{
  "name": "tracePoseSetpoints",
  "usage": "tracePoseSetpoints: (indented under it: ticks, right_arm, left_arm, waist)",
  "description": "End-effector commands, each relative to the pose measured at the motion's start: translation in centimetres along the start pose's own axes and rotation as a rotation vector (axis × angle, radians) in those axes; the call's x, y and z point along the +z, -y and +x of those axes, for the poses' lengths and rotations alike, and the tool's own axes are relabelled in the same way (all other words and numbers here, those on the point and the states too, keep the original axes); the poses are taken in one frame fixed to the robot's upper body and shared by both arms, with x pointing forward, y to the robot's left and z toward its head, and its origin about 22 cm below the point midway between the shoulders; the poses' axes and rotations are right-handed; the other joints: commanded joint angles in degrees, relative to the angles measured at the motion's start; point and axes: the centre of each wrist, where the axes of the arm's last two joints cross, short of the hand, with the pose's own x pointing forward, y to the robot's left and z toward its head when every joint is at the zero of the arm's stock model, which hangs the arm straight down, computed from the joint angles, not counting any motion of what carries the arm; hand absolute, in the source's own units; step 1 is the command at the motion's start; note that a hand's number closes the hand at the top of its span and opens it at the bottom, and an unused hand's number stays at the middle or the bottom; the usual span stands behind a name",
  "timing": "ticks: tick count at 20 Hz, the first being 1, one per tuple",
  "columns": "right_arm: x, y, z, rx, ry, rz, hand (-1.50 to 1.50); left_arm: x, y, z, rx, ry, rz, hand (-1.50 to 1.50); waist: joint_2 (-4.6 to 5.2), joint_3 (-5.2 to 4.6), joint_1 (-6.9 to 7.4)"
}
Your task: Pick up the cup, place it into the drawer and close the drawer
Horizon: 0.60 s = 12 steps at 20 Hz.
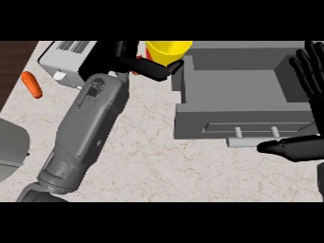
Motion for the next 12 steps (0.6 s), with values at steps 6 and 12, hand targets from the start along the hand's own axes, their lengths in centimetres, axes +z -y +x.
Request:
tracePoseSetpoints:
  ticks: [6,12]
  right_arm:
    - [-0.5,-0.2,0.5,-0.005,0.002,0.015,-1.50]
    - [-2.0,-0.4,1.2,-0.013,0.048,0.052,-1.50]
  left_arm:
    - [-5.5,5.3,3.1,-0.110,-0.162,0.005,1.50]
    - [-5.6,6.5,1.9,-0.225,-0.274,0.020,1.50]
  waist:
    - [0.72,0.02,-2.34]
    - [1.34,0.07,-4.39]
